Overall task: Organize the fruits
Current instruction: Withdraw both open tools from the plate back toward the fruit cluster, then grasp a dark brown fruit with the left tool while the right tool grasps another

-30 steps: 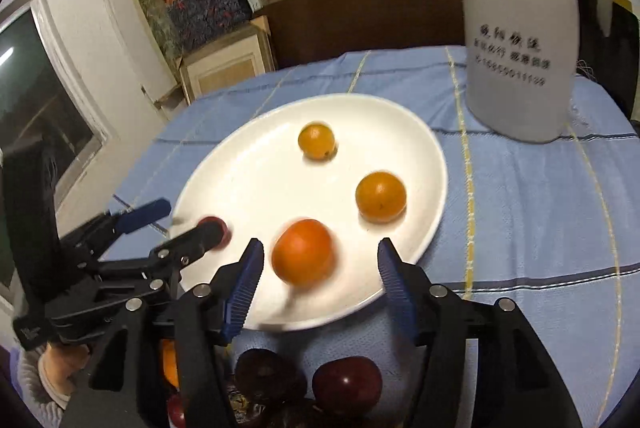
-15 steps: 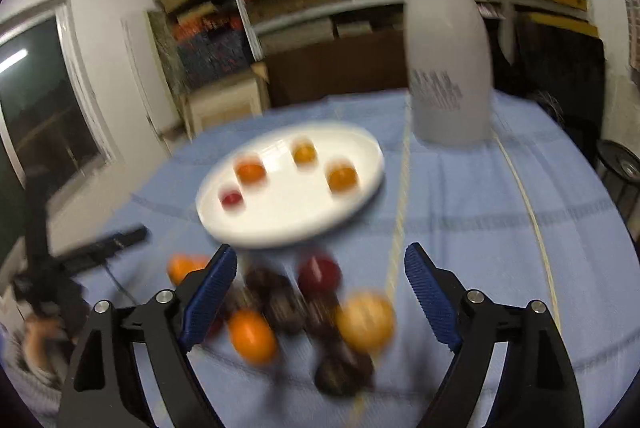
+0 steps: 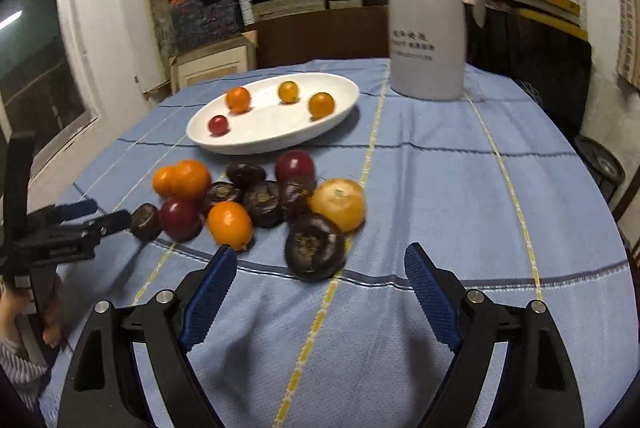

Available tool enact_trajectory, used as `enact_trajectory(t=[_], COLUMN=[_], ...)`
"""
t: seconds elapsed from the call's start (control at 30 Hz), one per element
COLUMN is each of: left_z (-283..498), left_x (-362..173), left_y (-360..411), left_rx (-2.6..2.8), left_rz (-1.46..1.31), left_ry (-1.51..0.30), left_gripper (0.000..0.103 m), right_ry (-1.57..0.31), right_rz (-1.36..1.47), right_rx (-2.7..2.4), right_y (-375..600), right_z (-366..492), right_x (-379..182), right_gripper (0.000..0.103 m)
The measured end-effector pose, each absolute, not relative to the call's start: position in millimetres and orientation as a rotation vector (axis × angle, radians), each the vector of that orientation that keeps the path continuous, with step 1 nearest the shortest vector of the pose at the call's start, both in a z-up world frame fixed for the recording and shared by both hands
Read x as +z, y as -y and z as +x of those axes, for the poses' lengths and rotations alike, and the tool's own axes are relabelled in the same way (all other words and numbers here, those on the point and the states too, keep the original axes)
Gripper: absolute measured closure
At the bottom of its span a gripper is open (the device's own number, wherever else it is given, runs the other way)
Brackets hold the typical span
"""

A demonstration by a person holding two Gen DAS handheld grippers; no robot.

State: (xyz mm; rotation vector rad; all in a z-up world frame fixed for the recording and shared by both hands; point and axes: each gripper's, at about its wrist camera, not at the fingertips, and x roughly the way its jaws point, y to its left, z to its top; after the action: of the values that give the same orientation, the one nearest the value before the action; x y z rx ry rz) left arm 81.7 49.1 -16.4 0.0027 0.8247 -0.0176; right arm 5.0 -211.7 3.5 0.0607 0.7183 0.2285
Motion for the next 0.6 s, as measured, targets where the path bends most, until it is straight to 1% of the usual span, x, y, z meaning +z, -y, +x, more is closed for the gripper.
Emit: enact_trajectory(t=[0.37, 0.6], left_z=[97.0, 104.0], left_x=[-26.3, -27.0], left_y=[-31.2, -20.5], left_rx=[-0.044, -0.102], left_rz=[0.075, 0.096], left_ry=[-0.882, -0.878], left_gripper=[0.005, 0.005], right_ry=[-0.756, -0.781], right_rz=[0.034, 0.036], right_rx=[0.215, 0.211], right_y=[206.4, 206.6], right_z=[9.7, 13.3], right_x=[-2.5, -6.2], right_gripper=[0.016, 0.016])
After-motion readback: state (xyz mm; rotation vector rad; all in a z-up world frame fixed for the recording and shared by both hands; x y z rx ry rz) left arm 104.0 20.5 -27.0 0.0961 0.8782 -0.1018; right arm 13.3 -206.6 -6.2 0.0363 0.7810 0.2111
